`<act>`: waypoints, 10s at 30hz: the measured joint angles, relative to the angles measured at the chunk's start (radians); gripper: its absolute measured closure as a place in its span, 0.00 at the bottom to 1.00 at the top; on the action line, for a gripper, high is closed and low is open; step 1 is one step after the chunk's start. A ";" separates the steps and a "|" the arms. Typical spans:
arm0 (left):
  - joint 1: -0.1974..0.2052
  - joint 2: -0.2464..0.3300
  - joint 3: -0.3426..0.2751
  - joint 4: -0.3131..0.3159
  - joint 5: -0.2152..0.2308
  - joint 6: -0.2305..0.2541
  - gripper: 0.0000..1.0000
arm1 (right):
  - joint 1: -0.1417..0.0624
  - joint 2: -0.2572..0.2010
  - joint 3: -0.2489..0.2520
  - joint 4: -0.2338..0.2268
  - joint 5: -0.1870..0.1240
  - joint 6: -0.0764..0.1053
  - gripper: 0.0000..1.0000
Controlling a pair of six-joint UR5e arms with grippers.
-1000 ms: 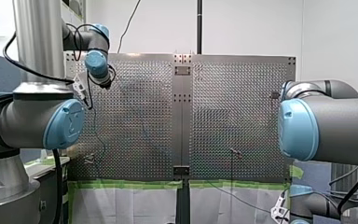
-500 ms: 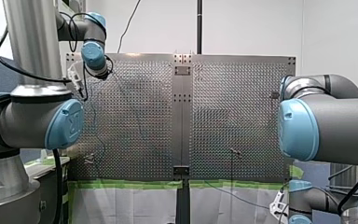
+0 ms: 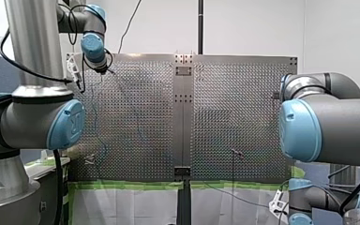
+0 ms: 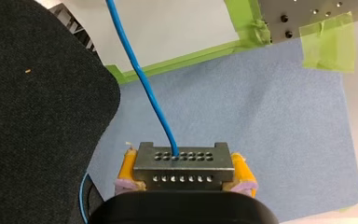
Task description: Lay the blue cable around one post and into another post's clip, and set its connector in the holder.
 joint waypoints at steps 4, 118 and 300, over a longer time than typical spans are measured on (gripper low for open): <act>0.002 0.002 0.037 -0.037 0.005 0.029 0.00 | 0.001 -0.014 0.008 -0.002 -0.003 0.000 1.00; -0.101 -0.035 0.040 -0.222 -0.026 0.157 0.00 | 0.055 -0.297 0.147 0.020 -0.095 -0.020 1.00; -0.726 -1.430 0.443 0.812 -0.086 0.162 0.00 | 0.132 -0.439 0.278 -0.048 -0.131 -0.038 1.00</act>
